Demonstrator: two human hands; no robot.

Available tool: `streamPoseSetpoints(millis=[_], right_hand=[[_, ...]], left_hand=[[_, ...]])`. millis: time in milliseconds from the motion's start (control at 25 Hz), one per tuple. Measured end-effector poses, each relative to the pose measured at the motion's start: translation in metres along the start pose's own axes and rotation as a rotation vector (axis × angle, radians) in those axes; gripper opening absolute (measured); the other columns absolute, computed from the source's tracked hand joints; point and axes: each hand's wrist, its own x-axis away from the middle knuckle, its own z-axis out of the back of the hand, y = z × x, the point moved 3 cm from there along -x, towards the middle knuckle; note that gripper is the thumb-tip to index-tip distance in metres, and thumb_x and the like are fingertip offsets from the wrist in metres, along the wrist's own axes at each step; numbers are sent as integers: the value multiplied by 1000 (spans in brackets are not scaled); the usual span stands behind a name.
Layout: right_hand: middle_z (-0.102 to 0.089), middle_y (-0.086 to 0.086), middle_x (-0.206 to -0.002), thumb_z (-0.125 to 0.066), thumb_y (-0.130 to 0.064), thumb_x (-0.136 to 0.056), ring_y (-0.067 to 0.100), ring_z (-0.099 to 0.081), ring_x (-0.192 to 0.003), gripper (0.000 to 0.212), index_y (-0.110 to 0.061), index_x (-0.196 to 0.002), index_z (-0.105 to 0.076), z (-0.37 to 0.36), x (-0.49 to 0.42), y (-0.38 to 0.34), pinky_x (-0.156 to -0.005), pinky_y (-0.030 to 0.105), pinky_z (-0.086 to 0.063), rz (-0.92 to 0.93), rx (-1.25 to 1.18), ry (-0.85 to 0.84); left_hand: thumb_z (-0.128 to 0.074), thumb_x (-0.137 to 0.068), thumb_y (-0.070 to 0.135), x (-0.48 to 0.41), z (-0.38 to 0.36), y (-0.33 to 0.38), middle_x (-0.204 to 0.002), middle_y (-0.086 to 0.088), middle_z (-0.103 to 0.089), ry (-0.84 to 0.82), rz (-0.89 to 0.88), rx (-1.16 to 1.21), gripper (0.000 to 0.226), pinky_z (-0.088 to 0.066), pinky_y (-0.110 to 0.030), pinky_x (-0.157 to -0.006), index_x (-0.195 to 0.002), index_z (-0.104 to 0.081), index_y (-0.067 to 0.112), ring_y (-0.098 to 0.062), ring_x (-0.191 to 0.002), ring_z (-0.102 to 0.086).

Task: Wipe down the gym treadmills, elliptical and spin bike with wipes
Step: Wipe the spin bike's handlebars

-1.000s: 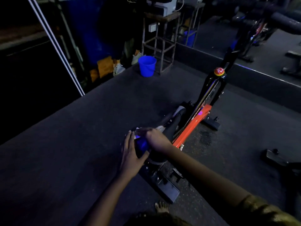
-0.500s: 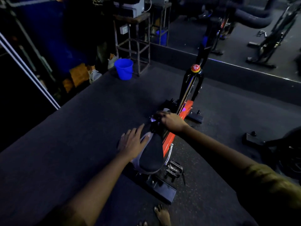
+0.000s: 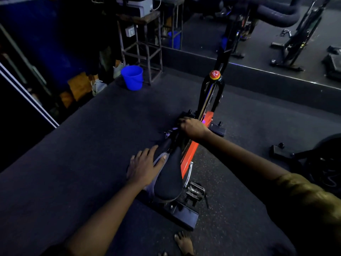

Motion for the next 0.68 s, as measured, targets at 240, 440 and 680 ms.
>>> streamPoseSetpoints(millis=[240,440,680], right_hand=[[-65,18,-110,-41,-18,-99,28,-61,-101,33,-10,-128,-56,-34,33,-19,-79,34,-42,-655,-682,422],[-60,12,-116,-34,-17,-101,24,-55,-109,37,-17,-136,-46,-45,81,-93,-79,21,-37,-615,-702,398],[-51,-3,-138,-49,-9,-95,8,-52,-118,39,-23,-131,-54,-51,138,-127,-96,16,-39,-441,-683,358]], left_hand=[[6,-68,69,0,-1,0,-139,2,-48,19,3,-5,97,-31,-36,-101,-146,-32,25,-20,-124,-44],[-16,-90,63,-1,-2,1,-140,-1,-48,0,-1,5,70,-31,-38,-102,-146,-31,24,-21,-125,-43],[-28,-98,53,-2,-2,2,-141,-4,-46,6,10,0,57,-30,-40,-104,-146,-32,22,-25,-127,-42]])
